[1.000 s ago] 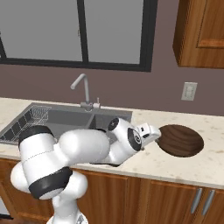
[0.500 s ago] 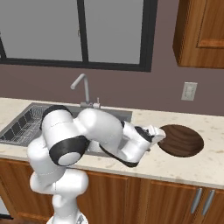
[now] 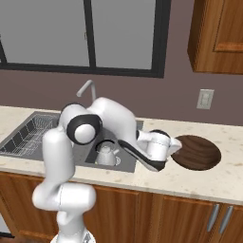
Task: Place the bowl in the left basin and the kettle in the right basin of the sink.
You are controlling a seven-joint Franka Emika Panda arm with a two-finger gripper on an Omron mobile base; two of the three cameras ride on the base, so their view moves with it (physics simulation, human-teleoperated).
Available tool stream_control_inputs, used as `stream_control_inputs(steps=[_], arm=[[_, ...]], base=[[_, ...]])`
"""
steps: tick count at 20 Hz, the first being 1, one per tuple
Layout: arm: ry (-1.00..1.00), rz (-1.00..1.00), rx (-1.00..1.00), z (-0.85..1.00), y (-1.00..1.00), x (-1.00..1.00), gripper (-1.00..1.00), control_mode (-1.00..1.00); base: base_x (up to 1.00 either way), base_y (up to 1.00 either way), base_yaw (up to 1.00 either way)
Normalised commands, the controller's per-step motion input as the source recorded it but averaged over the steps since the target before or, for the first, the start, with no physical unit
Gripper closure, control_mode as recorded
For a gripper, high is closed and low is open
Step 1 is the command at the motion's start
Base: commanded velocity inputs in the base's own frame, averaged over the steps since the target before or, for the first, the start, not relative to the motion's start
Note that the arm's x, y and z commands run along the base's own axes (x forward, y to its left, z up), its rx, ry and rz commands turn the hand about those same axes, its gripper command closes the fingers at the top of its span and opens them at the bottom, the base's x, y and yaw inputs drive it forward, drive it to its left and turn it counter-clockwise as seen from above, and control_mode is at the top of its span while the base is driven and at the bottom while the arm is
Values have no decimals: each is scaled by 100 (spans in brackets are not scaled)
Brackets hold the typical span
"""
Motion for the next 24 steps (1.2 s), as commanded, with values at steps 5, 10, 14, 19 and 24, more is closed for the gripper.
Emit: stream_control_inputs(steps=[5,10,14,19,24], arm=[[0,0,0,-26,-14,17,100,-100],[0,0,0,-11,-8,15,100,-100],[0,3,-4,9,20,0,100,-100],[-3,3,-15,48,69,-14,100,-100],[-3,3,-15,49,81,-25,100,-100]], base=[[0,0,0],[0,0,0],[0,0,0],[0,0,0],[0,0,0]])
